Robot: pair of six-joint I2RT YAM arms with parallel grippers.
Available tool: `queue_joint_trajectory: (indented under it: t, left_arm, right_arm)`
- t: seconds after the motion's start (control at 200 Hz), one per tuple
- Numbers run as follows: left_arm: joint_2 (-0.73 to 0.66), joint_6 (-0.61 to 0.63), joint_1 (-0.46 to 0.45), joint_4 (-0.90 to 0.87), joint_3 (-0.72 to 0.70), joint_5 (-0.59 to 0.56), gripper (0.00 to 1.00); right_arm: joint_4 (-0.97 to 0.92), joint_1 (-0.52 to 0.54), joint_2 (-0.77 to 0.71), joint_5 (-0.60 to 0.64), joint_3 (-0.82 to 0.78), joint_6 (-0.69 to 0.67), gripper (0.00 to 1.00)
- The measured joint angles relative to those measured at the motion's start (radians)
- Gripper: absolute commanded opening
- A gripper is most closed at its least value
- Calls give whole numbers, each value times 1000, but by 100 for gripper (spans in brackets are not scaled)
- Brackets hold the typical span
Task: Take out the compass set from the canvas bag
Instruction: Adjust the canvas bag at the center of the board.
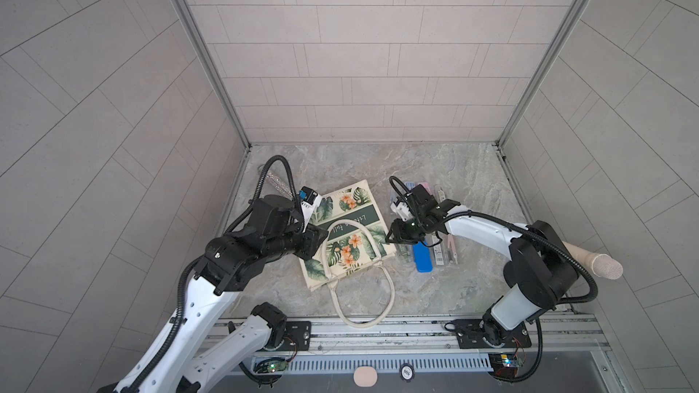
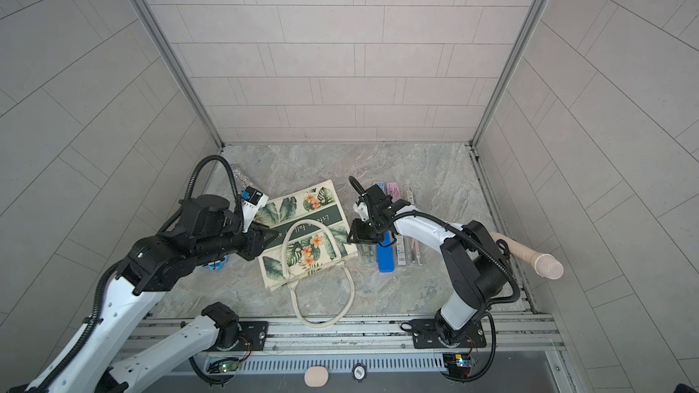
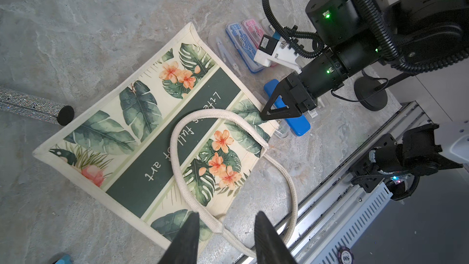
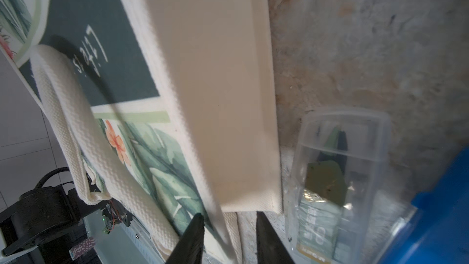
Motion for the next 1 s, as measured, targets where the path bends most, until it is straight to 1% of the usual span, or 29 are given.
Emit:
queue_joint_trajectory:
  t: [0.075,0.135,0.22,0.395,0.545,0.636,0.716,0.836,0.851,0.961,1.001]
  left_arm:
    - [-1,0,-1,-2,-4,-1,40]
    - [4,0,-7,-3,-4,-11,40]
    - [23,4,-35,-17,-1,-55,40]
    - [96,29,-156,-59,58,-191,41]
    - [159,59,-312,-92,97,-332,42]
    - [207,81,-411,-122,111,-429,46]
    - [252,94,-471,-146,112,-494,50]
    - [312,108,-521,-179,112,-571,55]
    - [318,107,-527,-183,112,-581,57]
    - [350,114,-552,-198,111,-628,63]
    - [357,117,-560,-199,109,-642,64]
  right_arm:
    - [1,5,-2,-15,5,-6,25]
    - [-4,10,-6,-20,14,-22,14]
    - [-16,14,-26,-28,25,-23,0]
    - [-57,16,-89,-34,45,-22,0]
    - [-97,18,-117,-34,86,2,0]
    - [-119,18,-120,-36,135,23,0]
    - [-132,18,-121,-42,182,44,0]
    - [-134,18,-121,-56,235,72,0]
    - [-135,18,-121,-58,240,74,0]
    - [-133,18,-121,-74,269,99,0]
    - [-126,18,-121,-84,271,114,0]
